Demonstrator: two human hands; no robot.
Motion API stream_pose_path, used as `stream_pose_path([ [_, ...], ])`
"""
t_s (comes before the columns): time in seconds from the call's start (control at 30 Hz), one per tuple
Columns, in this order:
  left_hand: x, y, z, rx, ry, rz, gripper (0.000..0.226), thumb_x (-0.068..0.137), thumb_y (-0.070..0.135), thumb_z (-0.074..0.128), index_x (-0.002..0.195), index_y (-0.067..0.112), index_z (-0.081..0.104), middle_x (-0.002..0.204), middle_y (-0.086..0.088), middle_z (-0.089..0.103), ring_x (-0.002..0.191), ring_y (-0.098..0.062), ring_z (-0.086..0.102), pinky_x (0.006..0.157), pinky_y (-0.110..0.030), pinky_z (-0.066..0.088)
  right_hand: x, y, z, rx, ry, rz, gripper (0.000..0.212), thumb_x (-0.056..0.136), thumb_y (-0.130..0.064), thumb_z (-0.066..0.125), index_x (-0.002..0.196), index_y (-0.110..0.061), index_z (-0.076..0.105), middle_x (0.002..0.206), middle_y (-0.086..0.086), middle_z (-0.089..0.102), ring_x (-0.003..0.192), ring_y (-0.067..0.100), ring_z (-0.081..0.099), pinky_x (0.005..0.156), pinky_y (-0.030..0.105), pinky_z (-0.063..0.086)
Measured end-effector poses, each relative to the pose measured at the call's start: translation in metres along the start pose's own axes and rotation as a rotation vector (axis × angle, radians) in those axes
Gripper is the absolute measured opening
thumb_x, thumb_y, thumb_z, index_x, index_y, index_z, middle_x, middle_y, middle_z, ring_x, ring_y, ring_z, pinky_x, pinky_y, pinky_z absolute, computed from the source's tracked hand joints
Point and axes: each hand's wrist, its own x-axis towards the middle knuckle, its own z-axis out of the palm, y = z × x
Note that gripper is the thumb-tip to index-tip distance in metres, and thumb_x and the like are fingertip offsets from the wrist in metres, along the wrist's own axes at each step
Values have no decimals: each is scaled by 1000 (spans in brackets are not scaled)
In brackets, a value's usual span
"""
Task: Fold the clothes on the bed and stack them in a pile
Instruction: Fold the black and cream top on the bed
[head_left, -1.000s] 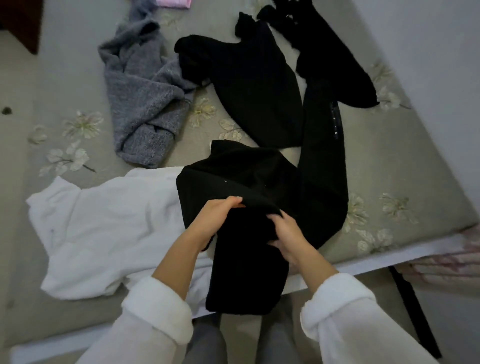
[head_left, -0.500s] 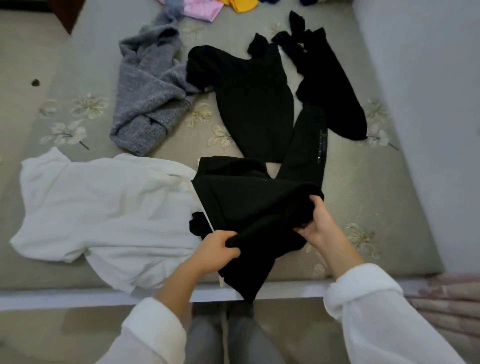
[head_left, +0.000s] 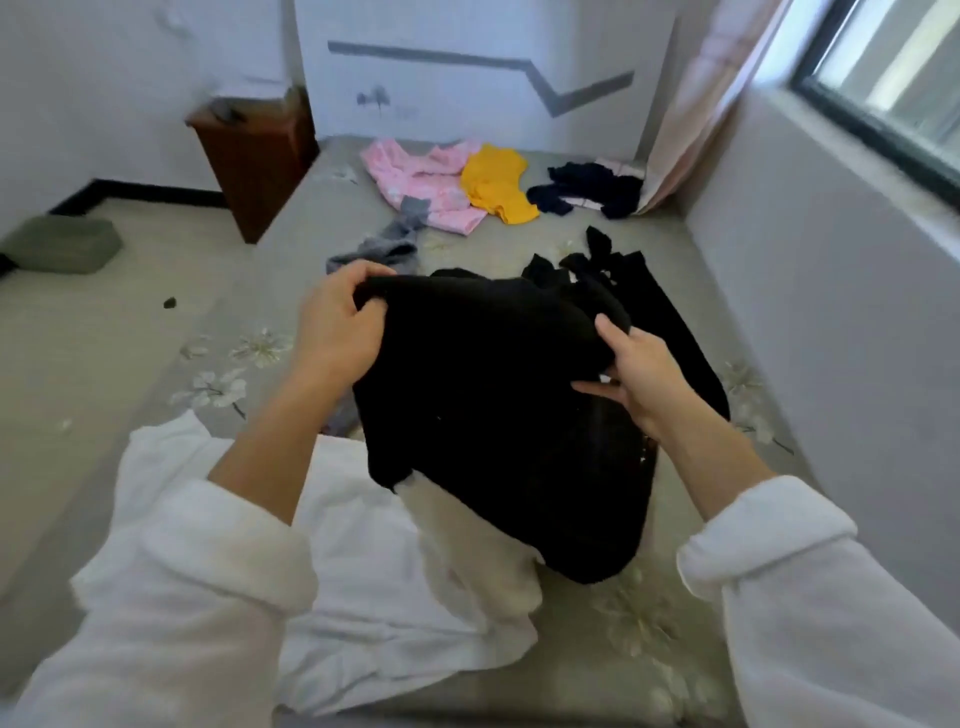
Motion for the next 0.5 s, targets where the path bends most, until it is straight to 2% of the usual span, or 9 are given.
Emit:
stream_pose_path([
  [0.03,13,14,-15,-36,73,37,35,84,0,48,99,26,65,92,6,65,89,-9,60,86,-26,48,-3,-22,10,8,-46,-72,30,97,-34,52,119,-16,60,109,5,69,97,23,68,66,34,59],
  [0.1,32,41,-42,-81,215,115,34,83,1,47,103,20,66,99,6,65,98,-9,60,92,-26,48,-13,-63,27,39,-98,-230,26,99,-32,50,115,-16,62,103,2,71,93,18,70,69,31,58],
  [0.2,42,73,-70,-179,409,233,32,81,5,48,104,18,65,95,13,63,95,-2,60,88,-14,46,-31,-104,42,142,-118,-422,20,99,-29,50,105,-17,65,97,-1,74,89,15,71,69,28,58],
  [0.27,39,80,-77,-245,444,255,26,84,11,51,106,22,63,98,13,64,96,-1,60,89,-15,47,-43,-107,40,208,-106,-495,21,98,-30,53,104,-15,66,99,-1,74,93,15,71,69,26,57],
  [0.37,25,64,-66,-291,300,220,23,86,12,58,105,25,63,104,4,65,101,-11,60,93,-30,49,-45,-73,23,147,9,-470,22,95,-34,55,107,-19,66,107,3,72,97,18,70,73,29,57],
  [0.43,7,44,-43,-275,148,197,27,84,4,61,104,23,63,102,2,63,99,-13,58,92,-31,48,-41,-33,8,58,136,-294,18,96,-32,55,103,-17,63,109,9,69,91,24,68,74,35,56],
  [0.5,-18,22,-12,-158,-3,186,31,82,0,62,105,21,64,103,0,62,99,-15,57,91,-27,45,-43,10,-9,-73,252,-53,15,98,-22,53,97,-9,60,101,15,64,83,27,65,70,37,52],
])
